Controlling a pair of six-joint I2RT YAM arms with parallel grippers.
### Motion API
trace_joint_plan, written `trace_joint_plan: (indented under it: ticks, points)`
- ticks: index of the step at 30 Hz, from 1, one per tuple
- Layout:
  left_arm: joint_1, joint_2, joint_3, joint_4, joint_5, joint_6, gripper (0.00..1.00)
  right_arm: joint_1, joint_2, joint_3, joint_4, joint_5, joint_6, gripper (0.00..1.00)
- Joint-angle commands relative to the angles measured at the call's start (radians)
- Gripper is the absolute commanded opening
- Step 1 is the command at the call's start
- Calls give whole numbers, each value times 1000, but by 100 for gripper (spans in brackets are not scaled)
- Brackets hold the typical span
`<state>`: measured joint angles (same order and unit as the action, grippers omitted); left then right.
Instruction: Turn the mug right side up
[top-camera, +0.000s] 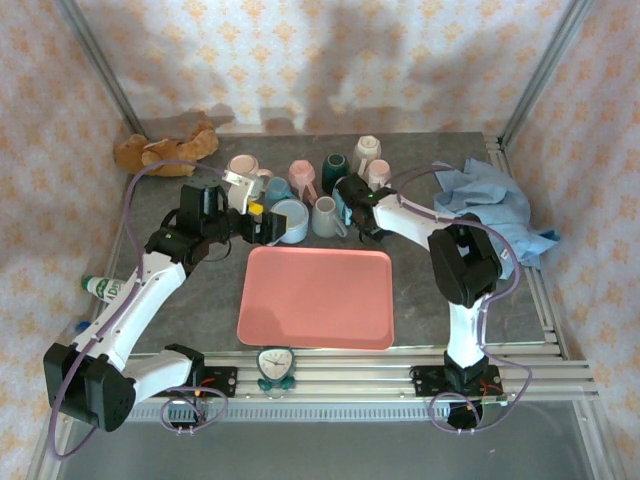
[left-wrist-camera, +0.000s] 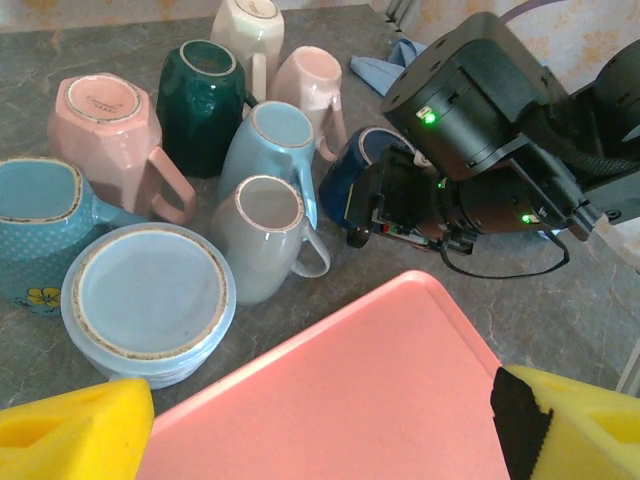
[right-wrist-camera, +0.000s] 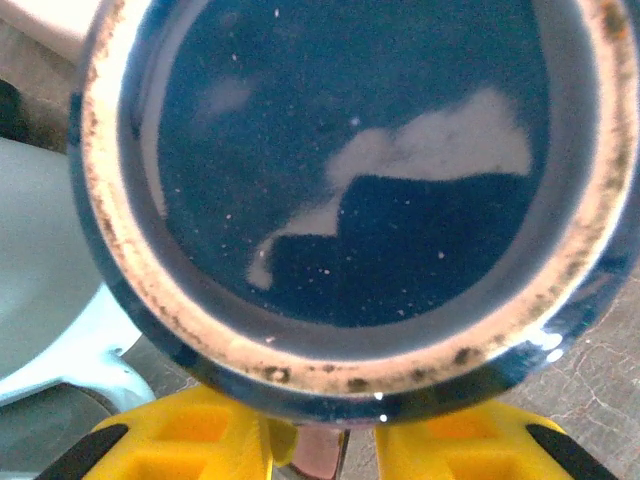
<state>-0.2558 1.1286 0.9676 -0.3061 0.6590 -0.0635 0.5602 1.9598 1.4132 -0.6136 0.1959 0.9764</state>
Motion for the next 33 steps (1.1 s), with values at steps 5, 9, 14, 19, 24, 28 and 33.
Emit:
trace_joint_plan:
  ticks: [5,9,14,19,24,28,33]
  points:
    - [-11,-9,-6,39,24,-14,88,-5,12,20,-35,72,16,20]
    - [-10,-8,-9,44,21,-13,88,-5,-17,0,-23,76,11,10]
    - [-10,-5,-15,51,-2,-38,87,-3,-124,-59,24,74,-34,0]
    - [-9,-11,-21,61,-48,-94,87,-3,-290,-157,119,44,-116,0]
    - [-7,-39,-23,72,-96,-285,87,-11,-445,-247,249,-64,-188,0]
    - [-5,-31,-36,146,-47,-513,87,-22,-525,-266,351,-203,-243,0]
    - [-6,-61,-55,219,-83,-711,86,-22,-588,-255,467,-348,-278,0]
